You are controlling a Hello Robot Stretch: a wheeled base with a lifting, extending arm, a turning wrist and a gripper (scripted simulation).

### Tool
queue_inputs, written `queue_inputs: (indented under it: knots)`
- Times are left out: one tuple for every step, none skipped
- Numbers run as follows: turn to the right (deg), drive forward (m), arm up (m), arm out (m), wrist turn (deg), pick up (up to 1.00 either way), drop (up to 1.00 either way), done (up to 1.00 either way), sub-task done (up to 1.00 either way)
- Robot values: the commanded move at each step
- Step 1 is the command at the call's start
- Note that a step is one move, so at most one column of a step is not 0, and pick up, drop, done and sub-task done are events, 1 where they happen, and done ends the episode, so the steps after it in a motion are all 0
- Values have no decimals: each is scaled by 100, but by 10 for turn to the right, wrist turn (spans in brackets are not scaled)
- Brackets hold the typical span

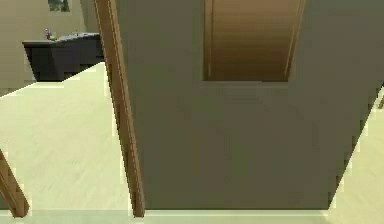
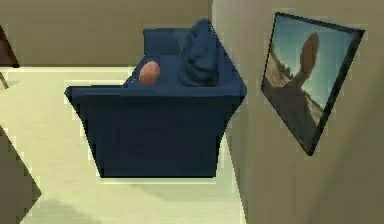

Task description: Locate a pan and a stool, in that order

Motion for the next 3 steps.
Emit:
queue_inputs:
  knots:
    - [-450, 0, 0, 0, 0, 0, 0, 0, 0]
    - [0, 100, 0, 0, 0, 0, 0, 0, 0]
    - [30, 0, 0, 0, 0, 0, 0, 0, 0]
